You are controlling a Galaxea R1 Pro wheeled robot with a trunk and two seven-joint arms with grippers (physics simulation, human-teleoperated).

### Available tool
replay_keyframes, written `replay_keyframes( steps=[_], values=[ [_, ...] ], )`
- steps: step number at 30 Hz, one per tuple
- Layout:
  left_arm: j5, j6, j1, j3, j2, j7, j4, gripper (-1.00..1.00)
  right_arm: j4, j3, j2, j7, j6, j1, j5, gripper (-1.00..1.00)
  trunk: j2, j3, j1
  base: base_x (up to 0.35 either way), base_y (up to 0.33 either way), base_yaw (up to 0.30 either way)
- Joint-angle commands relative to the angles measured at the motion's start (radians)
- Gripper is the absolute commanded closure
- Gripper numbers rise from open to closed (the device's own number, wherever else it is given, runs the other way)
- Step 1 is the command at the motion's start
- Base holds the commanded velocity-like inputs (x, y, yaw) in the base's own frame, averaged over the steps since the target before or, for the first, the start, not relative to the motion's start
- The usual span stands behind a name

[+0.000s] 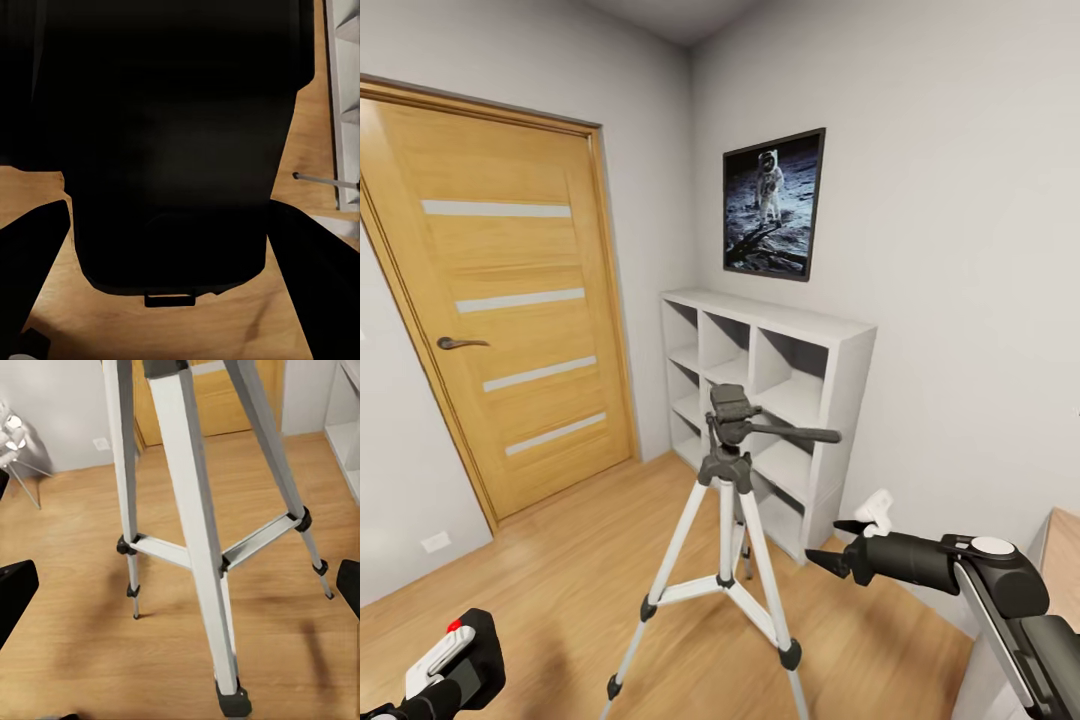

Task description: Attach the digital camera to the camera tripod in the bedroom.

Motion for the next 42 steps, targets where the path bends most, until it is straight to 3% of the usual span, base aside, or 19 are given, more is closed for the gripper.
replay_keyframes(
  steps=[1,42],
  values=[
    [0.01,0.0,0.0,-0.003,0.001,0.009,-0.002,1.0,0.0,0.0,0.0,0.003,0.007,0.0,-0.002,-1.0,-0.001,0.0,0.0,0.034,-0.139,0.001],
    [0.012,0.008,-0.001,-0.002,0.002,0.0,-0.006,1.0,0.0,0.082,0.004,0.008,0.007,0.004,-0.001,-1.0,-0.001,0.0,0.0,0.05,-0.028,0.0]
  ],
)
